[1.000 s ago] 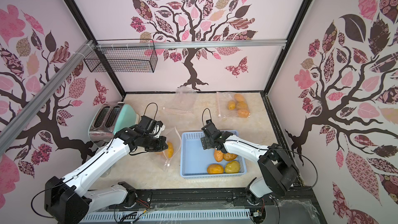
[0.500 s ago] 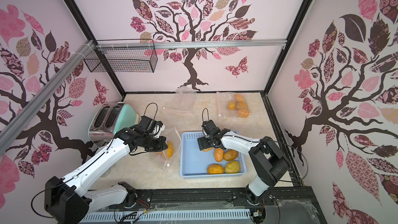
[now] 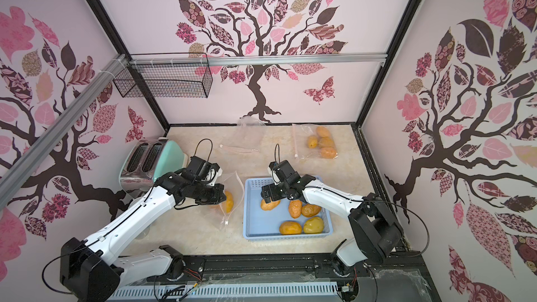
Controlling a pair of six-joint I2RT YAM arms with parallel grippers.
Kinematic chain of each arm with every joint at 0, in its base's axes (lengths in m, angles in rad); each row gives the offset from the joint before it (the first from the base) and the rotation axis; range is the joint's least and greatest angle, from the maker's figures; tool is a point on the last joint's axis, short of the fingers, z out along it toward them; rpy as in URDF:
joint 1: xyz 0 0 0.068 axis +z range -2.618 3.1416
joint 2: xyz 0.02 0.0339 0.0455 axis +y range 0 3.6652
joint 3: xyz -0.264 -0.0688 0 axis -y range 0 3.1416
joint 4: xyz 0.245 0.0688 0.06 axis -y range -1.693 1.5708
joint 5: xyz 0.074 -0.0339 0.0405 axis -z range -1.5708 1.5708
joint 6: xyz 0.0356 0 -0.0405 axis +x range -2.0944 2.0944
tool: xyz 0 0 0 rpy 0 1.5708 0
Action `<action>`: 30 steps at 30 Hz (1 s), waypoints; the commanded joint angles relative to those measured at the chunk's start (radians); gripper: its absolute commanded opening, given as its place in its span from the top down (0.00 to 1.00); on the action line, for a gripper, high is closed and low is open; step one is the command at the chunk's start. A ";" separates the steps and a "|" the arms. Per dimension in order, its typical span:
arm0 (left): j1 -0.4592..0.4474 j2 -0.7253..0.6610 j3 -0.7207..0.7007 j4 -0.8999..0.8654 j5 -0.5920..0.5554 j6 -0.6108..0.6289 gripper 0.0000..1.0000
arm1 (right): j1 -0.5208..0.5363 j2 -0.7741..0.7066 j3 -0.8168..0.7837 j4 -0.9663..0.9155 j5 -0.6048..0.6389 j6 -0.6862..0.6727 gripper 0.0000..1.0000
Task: Put the potatoes into a zipper bag and zip it
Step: Pick up the potato from the basket.
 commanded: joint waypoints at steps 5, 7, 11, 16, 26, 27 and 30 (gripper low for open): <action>-0.003 0.007 -0.026 0.004 0.006 0.023 1.00 | -0.001 -0.115 -0.118 0.054 0.060 0.203 0.06; -0.003 0.015 -0.019 -0.009 0.005 0.026 1.00 | 0.000 -0.115 -0.136 0.078 0.029 0.255 0.07; -0.003 0.005 -0.025 -0.004 0.005 0.023 1.00 | 0.000 -0.089 -0.173 0.168 -0.046 0.353 0.10; -0.003 -0.001 -0.030 0.003 0.005 0.020 1.00 | 0.004 -0.008 -0.158 0.218 -0.085 0.425 0.14; -0.002 -0.006 -0.031 0.001 0.005 0.020 1.00 | 0.049 0.210 0.010 0.176 -0.070 0.350 0.21; -0.002 -0.006 -0.031 0.001 0.004 0.020 1.00 | 0.057 0.235 0.041 0.147 -0.057 0.329 0.23; -0.003 -0.006 -0.032 0.001 0.004 0.020 1.00 | 0.084 0.270 0.080 0.105 -0.038 0.282 0.27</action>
